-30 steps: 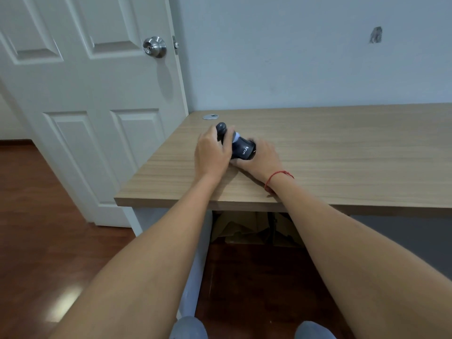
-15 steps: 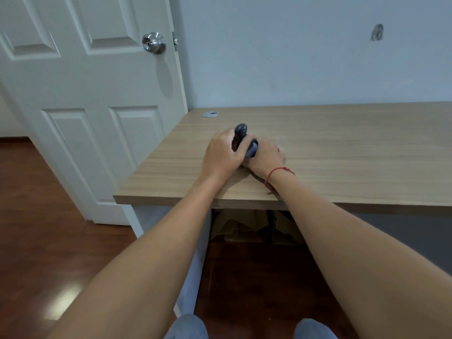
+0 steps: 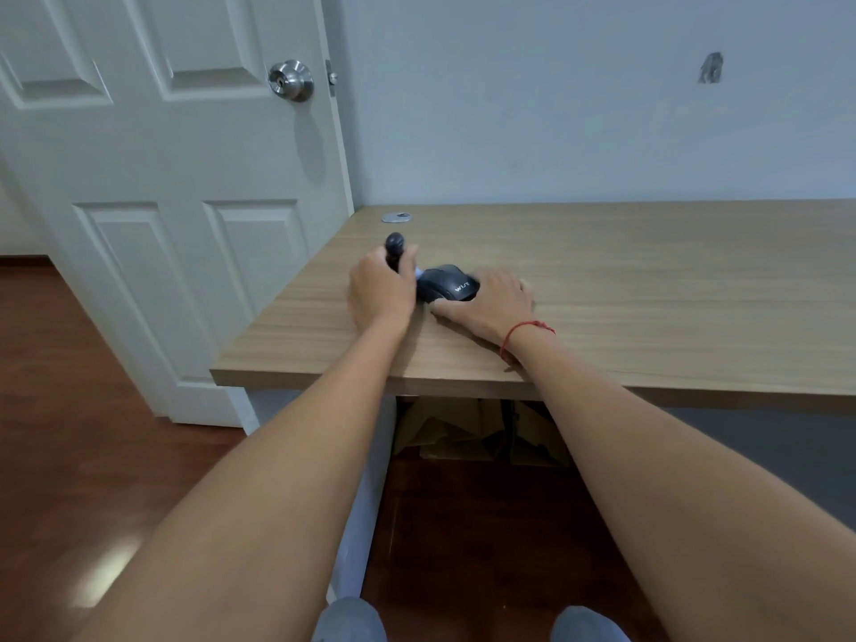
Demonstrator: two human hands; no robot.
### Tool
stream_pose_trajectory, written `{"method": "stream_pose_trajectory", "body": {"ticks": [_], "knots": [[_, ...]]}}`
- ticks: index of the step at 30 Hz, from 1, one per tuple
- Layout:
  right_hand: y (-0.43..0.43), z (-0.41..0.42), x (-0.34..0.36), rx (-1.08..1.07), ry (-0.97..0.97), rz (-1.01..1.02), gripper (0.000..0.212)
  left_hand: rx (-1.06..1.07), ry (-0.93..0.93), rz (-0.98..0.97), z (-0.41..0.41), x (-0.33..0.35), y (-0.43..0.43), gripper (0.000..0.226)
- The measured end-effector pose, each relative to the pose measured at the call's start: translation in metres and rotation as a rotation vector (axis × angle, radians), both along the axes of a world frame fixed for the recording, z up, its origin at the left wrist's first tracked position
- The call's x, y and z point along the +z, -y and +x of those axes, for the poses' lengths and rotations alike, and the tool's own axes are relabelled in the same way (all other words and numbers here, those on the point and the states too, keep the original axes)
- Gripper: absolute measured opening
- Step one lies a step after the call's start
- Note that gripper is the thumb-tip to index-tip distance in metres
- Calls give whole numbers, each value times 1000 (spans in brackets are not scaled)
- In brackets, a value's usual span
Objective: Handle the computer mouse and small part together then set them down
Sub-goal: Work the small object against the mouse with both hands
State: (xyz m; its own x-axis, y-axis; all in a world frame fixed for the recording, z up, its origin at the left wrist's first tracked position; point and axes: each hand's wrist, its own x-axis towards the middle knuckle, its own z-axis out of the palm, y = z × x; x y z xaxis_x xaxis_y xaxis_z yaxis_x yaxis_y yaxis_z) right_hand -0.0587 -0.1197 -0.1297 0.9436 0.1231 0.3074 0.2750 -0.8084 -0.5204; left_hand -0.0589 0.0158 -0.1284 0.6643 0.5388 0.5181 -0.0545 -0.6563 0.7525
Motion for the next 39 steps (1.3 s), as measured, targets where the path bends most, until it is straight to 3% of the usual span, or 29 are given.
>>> {"method": "stream_pose_trajectory", "body": {"ticks": [2, 5, 8, 11, 13, 16, 19, 22, 27, 32, 36, 39], "knots": [[1, 0, 1, 7, -12, 11, 47, 47, -30, -103, 3, 0, -4, 39], [1, 2, 3, 3, -4, 13, 43, -79, 91, -181, 3, 7, 3, 39], [0, 2, 2, 28, -5, 21, 37, -168, 76, -25, -1, 9, 11, 41], [0, 3, -1, 50, -5, 45, 39, 13, -79, 188, 1, 3, 9, 41], [0, 3, -2, 51, 0, 52, 42, 55, -75, 157, 1, 3, 6, 42], [1, 2, 0, 67, 4, 63, 39, -142, 83, 7, -1, 7, 10, 43], [1, 1, 1, 93, 13, 74, 37, -179, 49, 44, -1, 8, 12, 41], [1, -1, 1, 113, 26, 87, 38, 11, -76, 107, 1, 5, 8, 38], [3, 0, 2, 126, 63, 88, 40, -199, 162, -48, -3, 11, 13, 28], [3, -5, 2, 88, 26, 71, 43, -42, 38, -14, -1, 3, 7, 35], [7, -7, 6, -34, 22, 39, 43, -183, 167, -78, -6, 9, 13, 35], [3, -2, 4, -28, 8, 36, 40, -219, 101, 21, -7, 7, 15, 39]]}}
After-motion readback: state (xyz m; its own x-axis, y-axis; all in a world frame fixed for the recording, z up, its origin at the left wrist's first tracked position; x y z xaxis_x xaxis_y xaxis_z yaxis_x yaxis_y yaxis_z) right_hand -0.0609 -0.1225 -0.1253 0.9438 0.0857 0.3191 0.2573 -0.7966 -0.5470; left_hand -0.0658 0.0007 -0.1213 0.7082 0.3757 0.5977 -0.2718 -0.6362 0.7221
